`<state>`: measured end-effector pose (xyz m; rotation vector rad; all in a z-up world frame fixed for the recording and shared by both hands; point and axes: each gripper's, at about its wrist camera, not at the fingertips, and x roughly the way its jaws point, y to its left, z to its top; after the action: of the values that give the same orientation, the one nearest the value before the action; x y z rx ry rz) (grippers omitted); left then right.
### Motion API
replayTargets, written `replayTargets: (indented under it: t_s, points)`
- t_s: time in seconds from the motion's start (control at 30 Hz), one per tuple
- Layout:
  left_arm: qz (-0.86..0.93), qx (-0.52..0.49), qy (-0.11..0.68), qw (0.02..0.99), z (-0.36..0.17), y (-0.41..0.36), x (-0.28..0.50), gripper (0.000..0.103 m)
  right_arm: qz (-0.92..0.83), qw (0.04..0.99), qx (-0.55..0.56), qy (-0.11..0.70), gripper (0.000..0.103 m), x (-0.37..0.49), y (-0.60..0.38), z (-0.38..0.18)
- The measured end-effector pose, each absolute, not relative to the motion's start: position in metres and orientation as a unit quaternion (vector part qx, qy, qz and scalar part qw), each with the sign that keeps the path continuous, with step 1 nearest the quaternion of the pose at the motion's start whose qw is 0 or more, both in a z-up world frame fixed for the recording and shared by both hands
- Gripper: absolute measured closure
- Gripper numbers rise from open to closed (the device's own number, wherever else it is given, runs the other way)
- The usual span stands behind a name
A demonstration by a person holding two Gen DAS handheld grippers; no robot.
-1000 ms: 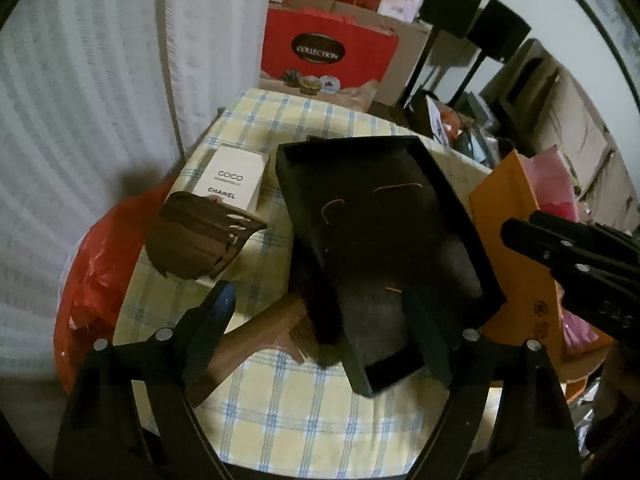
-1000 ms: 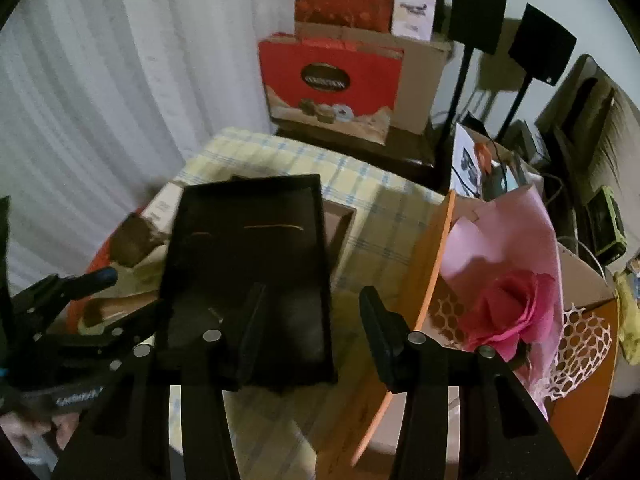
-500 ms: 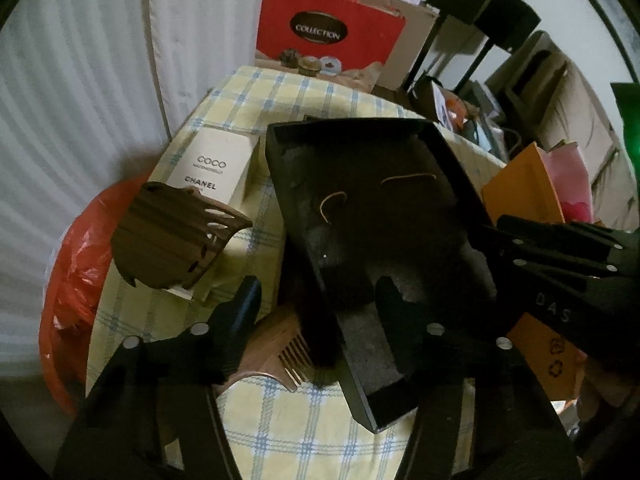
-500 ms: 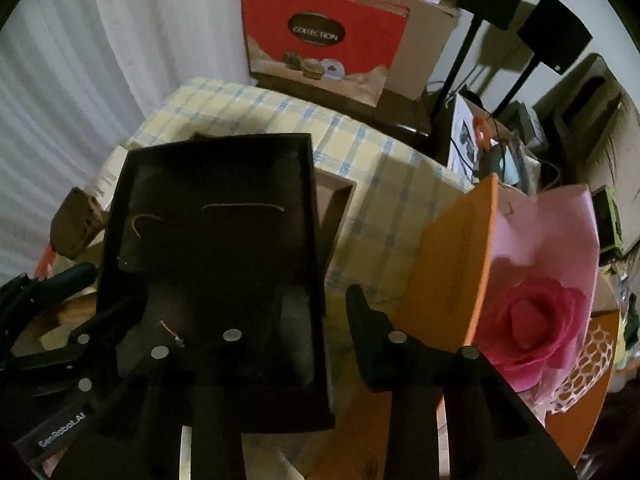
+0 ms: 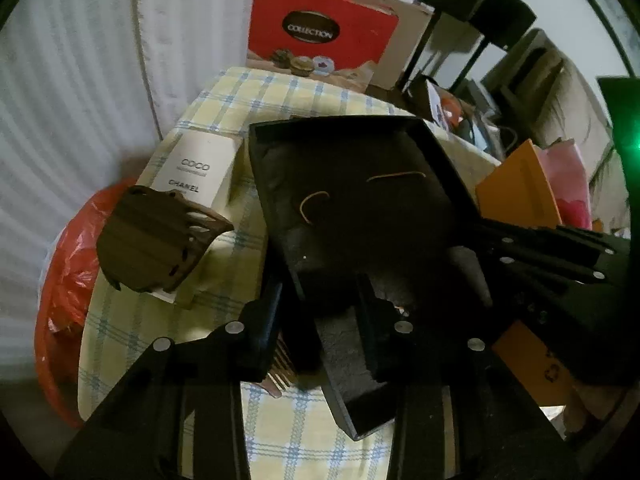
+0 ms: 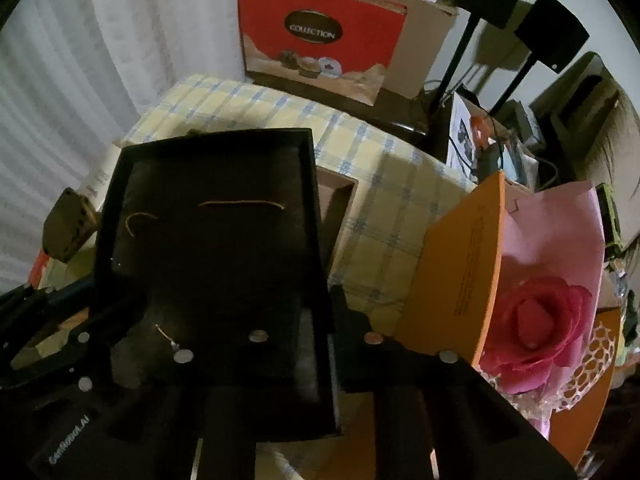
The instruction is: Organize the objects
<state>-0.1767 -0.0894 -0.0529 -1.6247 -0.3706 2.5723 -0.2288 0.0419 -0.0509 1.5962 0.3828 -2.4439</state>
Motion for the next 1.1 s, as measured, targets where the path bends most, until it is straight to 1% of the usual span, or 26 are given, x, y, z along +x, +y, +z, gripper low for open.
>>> replayTargets:
  t_s: [0.2,0.37,0.57,0.73,0.93,1.1]
  points:
    - [0.848,-0.512,-0.132,0.042,-0.035,-0.096,-0.170,0.076,-0.839,0.115,0.521,0.105,0.093,-0.220,0.048,-0.032]
    - [0.864,-0.487,-0.124,0.041,-0.007,-0.093,-0.161,0.076,-0.853,0.116,0.496,0.114,0.092,-0.207,0.048,-0.008]
    - [0.881,-0.457,-0.113,0.052,0.033,-0.078,-0.147,0.076,-0.871,0.117,0.468,0.095,0.092,-0.190,0.067,0.027]
    - [0.890,-0.439,-0.111,0.059,0.056,-0.070,-0.136,0.076,-0.881,0.116,0.451,0.085,0.092,-0.179,0.080,0.050]
    - [0.900,-0.417,-0.099,0.085,0.083,-0.043,-0.125,0.076,-0.900,0.102,0.418,0.074,0.092,-0.161,0.110,0.083]
    - [0.899,-0.413,-0.094,0.113,0.093,-0.009,-0.125,0.076,-0.908,0.076,0.406,0.069,0.092,-0.148,0.147,0.098]
